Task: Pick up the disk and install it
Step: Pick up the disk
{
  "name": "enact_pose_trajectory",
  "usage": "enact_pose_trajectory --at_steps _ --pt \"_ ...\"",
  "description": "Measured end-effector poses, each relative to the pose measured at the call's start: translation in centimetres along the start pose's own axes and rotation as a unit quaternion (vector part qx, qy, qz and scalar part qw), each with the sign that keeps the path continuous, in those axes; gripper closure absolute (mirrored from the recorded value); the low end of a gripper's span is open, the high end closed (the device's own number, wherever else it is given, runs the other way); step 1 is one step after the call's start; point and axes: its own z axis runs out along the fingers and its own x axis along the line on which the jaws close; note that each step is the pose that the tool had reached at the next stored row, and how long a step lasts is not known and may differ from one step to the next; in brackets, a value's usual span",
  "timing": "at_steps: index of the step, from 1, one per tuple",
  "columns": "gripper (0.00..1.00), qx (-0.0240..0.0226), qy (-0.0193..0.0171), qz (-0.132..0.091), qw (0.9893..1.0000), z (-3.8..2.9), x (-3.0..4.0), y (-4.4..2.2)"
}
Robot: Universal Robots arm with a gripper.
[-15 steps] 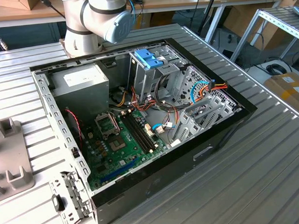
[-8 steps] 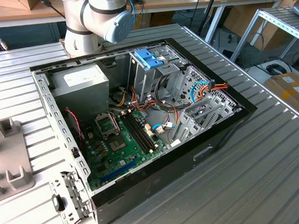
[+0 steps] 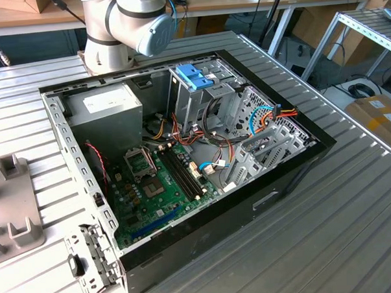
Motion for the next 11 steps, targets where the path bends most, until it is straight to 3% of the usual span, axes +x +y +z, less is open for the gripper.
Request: enact_pose_trajectory --at_steps 9,10,11 --pt "0.63 0.0 0.0 0.0 1.0 -0.01 0.19 -0.26" --pt "0.63 0.0 0.0 0.0 1.0 -0.02 0.39 -0.29" --pt "0.63 -0.0001 0.0 0.0 1.0 -0.05 1.32 -0.5"
